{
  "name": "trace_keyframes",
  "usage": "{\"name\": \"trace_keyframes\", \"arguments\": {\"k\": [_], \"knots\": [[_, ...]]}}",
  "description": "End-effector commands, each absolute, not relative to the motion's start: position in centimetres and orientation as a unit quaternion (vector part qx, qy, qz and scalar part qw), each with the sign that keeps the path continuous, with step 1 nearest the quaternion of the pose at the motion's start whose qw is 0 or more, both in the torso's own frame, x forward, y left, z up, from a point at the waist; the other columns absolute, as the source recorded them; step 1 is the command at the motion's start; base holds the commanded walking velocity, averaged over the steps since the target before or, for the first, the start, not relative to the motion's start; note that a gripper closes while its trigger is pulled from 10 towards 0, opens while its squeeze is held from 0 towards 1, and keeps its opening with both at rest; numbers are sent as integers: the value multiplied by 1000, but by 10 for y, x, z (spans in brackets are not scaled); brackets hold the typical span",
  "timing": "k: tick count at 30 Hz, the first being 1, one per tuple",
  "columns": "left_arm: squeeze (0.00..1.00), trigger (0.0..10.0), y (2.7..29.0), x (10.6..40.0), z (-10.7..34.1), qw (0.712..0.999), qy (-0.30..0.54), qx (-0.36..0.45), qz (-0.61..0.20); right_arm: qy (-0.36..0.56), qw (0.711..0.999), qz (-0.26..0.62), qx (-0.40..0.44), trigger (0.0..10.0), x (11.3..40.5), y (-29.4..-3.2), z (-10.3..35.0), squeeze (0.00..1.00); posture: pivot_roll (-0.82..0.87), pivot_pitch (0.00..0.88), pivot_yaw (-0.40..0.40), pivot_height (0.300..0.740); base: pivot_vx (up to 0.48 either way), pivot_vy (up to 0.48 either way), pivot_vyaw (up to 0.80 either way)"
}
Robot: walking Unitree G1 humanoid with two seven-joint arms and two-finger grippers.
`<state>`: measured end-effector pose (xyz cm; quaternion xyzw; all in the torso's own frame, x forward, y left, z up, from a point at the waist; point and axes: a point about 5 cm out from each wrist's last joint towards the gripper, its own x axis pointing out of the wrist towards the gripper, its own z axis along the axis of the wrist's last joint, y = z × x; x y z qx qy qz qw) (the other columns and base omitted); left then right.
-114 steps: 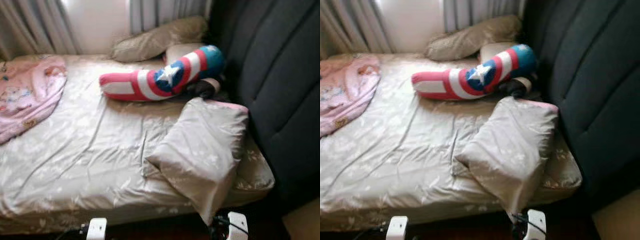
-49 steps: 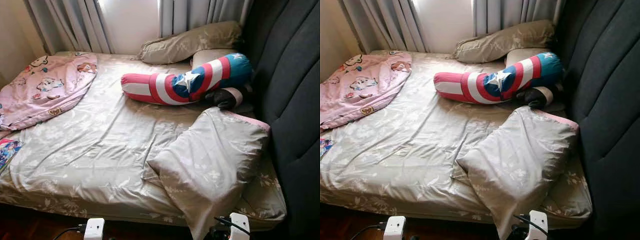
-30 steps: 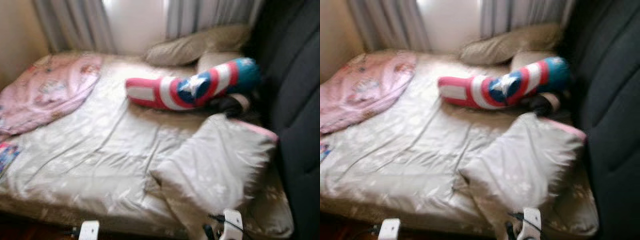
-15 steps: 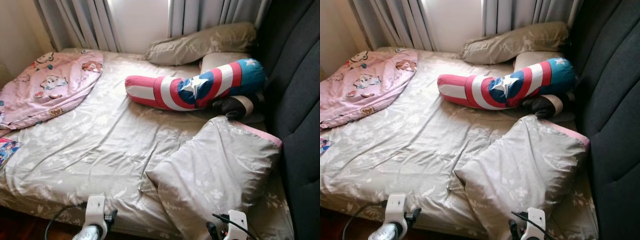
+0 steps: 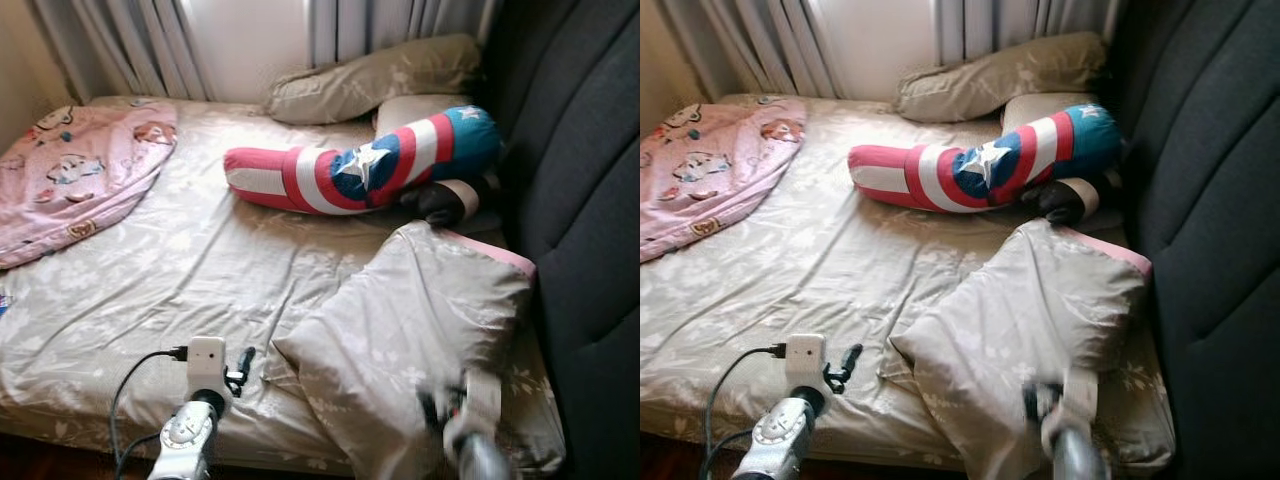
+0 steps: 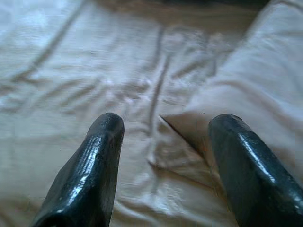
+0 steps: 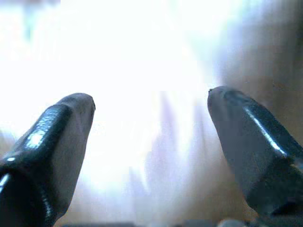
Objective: Clean up the room
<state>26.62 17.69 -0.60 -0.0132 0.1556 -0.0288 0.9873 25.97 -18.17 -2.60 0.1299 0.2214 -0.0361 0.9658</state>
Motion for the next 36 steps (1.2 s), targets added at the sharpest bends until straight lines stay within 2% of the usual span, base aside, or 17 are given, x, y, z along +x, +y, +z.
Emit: {"name": "trace_keyframes", "arguments": {"k": [1,10,14,21,29,36], "knots": [[0,10000,181,259,-9,987,159,-9,-29,228,963,-45,138,10000,250,-182,-33,0,57,57,-24,740,0,0,0],[0,10000,184,246,-4,991,130,-14,-13,182,973,-41,135,10000,245,-187,-28,0,59,52,-48,740,0,0,0],[0,10000,185,246,1,994,111,-18,-11,182,974,-39,129,10000,240,-189,-31,0,59,47,-50,740,0,0,0],[0,10000,188,249,0,992,124,-16,-10,196,972,-19,132,10000,234,-181,-36,0,47,21,-43,740,0,0,0],[0,10000,189,252,2,992,125,-15,-11,205,969,-17,135,10000,233,-173,-39,0,50,4,-40,740,333,0,-508],[0,10000,187,250,-4,989,145,-18,-32,221,965,-36,140,10000,229,-172,-43,0,50,0,-38,740,231,0,0]]}}
